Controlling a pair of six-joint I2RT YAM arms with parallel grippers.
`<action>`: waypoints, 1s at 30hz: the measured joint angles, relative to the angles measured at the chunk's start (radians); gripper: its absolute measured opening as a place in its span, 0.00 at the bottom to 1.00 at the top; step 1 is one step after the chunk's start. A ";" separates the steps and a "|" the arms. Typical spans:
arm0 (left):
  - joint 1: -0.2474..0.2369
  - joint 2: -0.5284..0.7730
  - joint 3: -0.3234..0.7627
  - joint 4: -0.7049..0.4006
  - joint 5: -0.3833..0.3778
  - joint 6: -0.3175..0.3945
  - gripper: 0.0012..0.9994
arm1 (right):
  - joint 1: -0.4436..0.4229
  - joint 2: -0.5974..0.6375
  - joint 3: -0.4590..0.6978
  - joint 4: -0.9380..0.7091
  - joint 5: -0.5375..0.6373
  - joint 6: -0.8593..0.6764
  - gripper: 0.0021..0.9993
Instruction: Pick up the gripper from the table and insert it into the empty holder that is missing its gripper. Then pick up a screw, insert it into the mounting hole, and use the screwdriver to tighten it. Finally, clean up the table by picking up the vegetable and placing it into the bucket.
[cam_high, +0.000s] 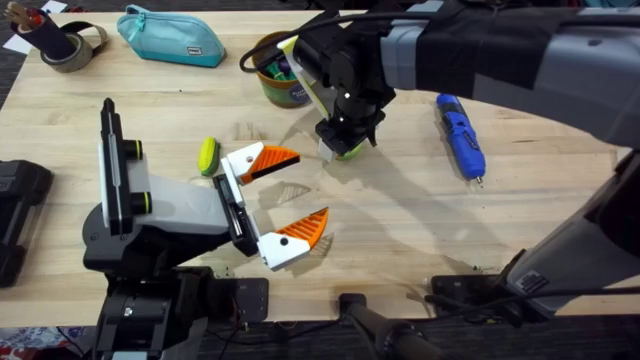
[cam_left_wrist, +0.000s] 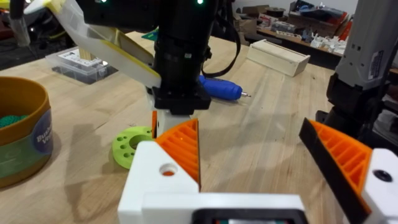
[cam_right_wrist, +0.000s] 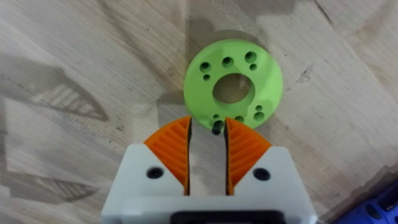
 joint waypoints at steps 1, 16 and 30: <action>0.000 0.000 0.000 -0.003 -0.001 0.000 0.99 | 0.000 0.000 0.000 -0.001 0.000 0.000 0.29; 0.000 0.000 0.000 -0.012 -0.007 0.000 0.99 | 0.000 -0.006 0.000 -0.032 -0.001 0.005 0.29; 0.000 0.000 0.000 -0.012 -0.007 0.000 0.99 | 0.000 -0.159 -0.085 0.036 0.000 0.096 0.29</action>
